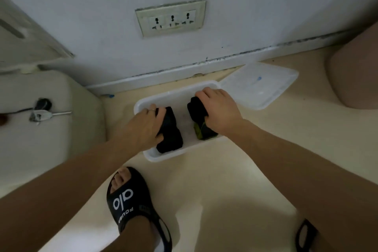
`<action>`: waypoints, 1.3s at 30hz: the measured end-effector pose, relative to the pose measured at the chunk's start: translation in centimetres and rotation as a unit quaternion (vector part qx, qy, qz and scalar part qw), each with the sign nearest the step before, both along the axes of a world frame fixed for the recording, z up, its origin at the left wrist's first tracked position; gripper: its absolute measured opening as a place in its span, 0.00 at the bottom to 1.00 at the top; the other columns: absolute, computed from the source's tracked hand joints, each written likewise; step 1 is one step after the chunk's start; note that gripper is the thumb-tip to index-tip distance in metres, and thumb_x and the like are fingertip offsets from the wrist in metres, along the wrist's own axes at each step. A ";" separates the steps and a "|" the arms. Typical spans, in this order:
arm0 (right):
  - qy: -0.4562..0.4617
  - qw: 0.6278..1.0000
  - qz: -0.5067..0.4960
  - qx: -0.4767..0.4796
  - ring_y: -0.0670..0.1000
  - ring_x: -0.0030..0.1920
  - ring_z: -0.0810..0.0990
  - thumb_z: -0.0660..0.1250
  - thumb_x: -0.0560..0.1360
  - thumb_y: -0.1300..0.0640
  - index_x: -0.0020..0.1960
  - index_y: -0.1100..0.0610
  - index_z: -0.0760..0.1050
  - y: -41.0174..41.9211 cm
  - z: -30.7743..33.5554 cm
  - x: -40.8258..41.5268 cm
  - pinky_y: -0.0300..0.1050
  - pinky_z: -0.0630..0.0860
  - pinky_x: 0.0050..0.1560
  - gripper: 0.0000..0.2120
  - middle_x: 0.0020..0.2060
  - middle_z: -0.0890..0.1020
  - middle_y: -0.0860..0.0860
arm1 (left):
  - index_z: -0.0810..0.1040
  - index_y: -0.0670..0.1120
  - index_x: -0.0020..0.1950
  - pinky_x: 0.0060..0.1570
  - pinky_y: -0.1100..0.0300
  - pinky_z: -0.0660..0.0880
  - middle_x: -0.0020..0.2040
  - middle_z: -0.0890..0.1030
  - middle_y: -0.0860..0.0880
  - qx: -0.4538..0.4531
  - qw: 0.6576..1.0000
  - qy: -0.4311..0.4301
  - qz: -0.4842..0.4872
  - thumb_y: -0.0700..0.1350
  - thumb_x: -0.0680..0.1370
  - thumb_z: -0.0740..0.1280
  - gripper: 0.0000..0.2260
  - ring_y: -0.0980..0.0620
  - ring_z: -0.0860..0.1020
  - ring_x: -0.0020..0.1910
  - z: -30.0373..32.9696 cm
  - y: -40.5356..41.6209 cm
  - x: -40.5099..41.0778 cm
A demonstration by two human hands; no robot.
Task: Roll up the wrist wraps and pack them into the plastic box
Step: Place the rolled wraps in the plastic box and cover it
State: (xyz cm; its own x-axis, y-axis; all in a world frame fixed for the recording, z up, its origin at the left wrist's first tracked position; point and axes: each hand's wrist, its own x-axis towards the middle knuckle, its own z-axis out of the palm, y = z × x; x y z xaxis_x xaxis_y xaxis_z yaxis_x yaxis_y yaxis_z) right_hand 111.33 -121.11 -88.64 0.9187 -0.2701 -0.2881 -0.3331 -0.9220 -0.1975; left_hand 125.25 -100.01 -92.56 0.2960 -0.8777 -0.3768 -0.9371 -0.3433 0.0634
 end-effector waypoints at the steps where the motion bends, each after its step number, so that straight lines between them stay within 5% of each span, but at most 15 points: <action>1: 0.031 0.999 0.013 -0.021 0.58 0.63 0.75 0.71 0.73 0.60 0.72 0.54 0.66 -0.2 -0.8 0.6 0.49 0.65 0.70 0.29 0.63 0.74 0.53 | 0.70 0.41 0.61 0.30 0.55 0.68 0.51 0.76 0.37 -0.014 1.000 -0.009 -0.012 0.50 0.69 0.79 0.28 0.42 0.77 0.36 -0.4 0.0 -0.1; 6: 0.097 0.990 0.064 -0.077 0.58 0.65 0.74 0.72 0.74 0.56 0.72 0.55 0.65 -0.3 -3.9 2.1 0.52 0.65 0.73 0.30 0.64 0.74 0.55 | 0.66 0.42 0.69 0.52 0.54 0.72 0.59 0.76 0.41 0.023 0.992 -0.114 -0.039 0.54 0.78 0.69 0.27 0.43 0.77 0.53 -0.7 -1.5 -0.4; 14: 0.105 0.992 0.061 -0.045 0.59 0.68 0.72 0.75 0.71 0.53 0.76 0.55 0.61 -0.5 -4.2 0.0 0.51 0.65 0.74 0.38 0.68 0.71 0.56 | 0.69 0.47 0.60 0.47 0.56 0.69 0.52 0.78 0.48 0.110 0.987 -0.115 -0.030 0.66 0.72 0.70 0.29 0.49 0.76 0.47 0.2 -2.2 -0.5; 18: -0.075 0.994 -0.059 0.048 0.59 0.66 0.74 0.71 0.73 0.60 0.75 0.57 0.67 -0.2 -2.0 -2.9 0.53 0.70 0.68 0.32 0.67 0.74 0.56 | 0.67 0.46 0.61 0.46 0.55 0.68 0.55 0.76 0.46 0.102 0.985 -0.135 -0.029 0.69 0.76 0.63 0.29 0.47 0.74 0.48 1.4 -3.7 -1.8; 23: -0.244 0.909 -0.331 0.068 0.58 0.55 0.80 0.68 0.74 0.68 0.65 0.61 0.74 -0.8 -1.4 -14.0 0.55 0.78 0.56 0.20 0.58 0.79 0.56 | 0.68 0.45 0.67 0.44 0.54 0.70 0.56 0.76 0.45 -0.049 0.995 -0.045 -0.075 0.61 0.81 0.60 0.22 0.46 0.77 0.50 3.6 -8.3 -6.4; 25: -0.197 0.887 -0.415 0.054 0.59 0.54 0.80 0.68 0.74 0.69 0.63 0.61 0.75 -1.3 -2.5 -19.2 0.57 0.78 0.54 0.18 0.57 0.79 0.56 | 0.67 0.45 0.67 0.41 0.56 0.67 0.56 0.75 0.46 -0.065 0.994 0.013 -0.091 0.61 0.83 0.58 0.22 0.47 0.77 0.49 4.3 -10.6 -9.8; 28: 0.011 0.899 -0.436 0.043 0.61 0.63 0.76 0.66 0.77 0.65 0.73 0.61 0.71 -2.7 -4.9 -25.0 0.58 0.74 0.61 0.24 0.67 0.76 0.58 | 0.67 0.44 0.64 0.39 0.54 0.67 0.52 0.74 0.47 -0.040 0.994 0.074 -0.074 0.64 0.83 0.56 0.23 0.47 0.75 0.45 4.2 -13.1 -14.4; 31: 0.195 0.908 -0.368 0.046 0.59 0.74 0.67 0.67 0.76 0.61 0.81 0.55 0.57 -4.4 -6.7 -28.4 0.57 0.70 0.70 0.36 0.76 0.67 0.54 | 0.68 0.44 0.61 0.37 0.56 0.65 0.56 0.75 0.45 -0.002 0.994 0.001 -0.109 0.58 0.81 0.66 0.20 0.47 0.78 0.48 2.0 -13.5 -17.3; 33: 0.246 0.900 -0.355 0.059 0.58 0.74 0.65 0.67 0.76 0.60 0.81 0.52 0.55 -5.3 -7.9 -29.4 0.59 0.71 0.69 0.37 0.75 0.67 0.52 | 0.75 0.46 0.52 0.30 0.59 0.61 0.48 0.78 0.47 0.049 0.988 -0.060 -0.131 0.50 0.66 0.80 0.21 0.51 0.77 0.39 1.7 -13.6 -17.8; 35: 0.261 0.891 -0.365 0.068 0.58 0.71 0.67 0.67 0.77 0.60 0.79 0.52 0.59 -5.7 -9.1 -29.4 0.58 0.73 0.65 0.33 0.71 0.69 0.52 | 0.76 0.48 0.44 0.25 0.60 0.57 0.40 0.79 0.49 0.054 0.985 -0.099 -0.132 0.41 0.54 0.81 0.23 0.54 0.75 0.31 1.3 -13.9 -17.7; 37: 0.257 0.887 -0.380 0.055 0.59 0.67 0.69 0.67 0.77 0.59 0.76 0.53 0.62 -5.8 -10.2 -29.1 0.55 0.76 0.60 0.29 0.68 0.69 0.54 | 0.75 0.48 0.45 0.25 0.61 0.57 0.40 0.78 0.50 0.041 0.984 -0.105 -0.138 0.38 0.55 0.79 0.23 0.55 0.76 0.31 1.2 -14.2 -17.5; 39: 0.254 0.888 -0.381 0.038 0.59 0.65 0.69 0.67 0.78 0.58 0.74 0.54 0.63 -5.6 -11.0 -28.8 0.54 0.75 0.56 0.27 0.66 0.69 0.54 | 0.72 0.46 0.54 0.30 0.60 0.63 0.51 0.78 0.47 0.051 0.988 -0.070 -0.128 0.35 0.65 0.75 0.21 0.53 0.79 0.42 1.6 -14.4 -17.6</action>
State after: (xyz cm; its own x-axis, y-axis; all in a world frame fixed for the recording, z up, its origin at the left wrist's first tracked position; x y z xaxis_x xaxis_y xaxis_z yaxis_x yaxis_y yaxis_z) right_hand 82.51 -126.73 -99.64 0.2226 -0.7201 -0.6572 -0.9186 -0.3807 0.1060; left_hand 107.66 -114.36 -90.93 0.1247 -0.8898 -0.4390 -0.9912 -0.0918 -0.0955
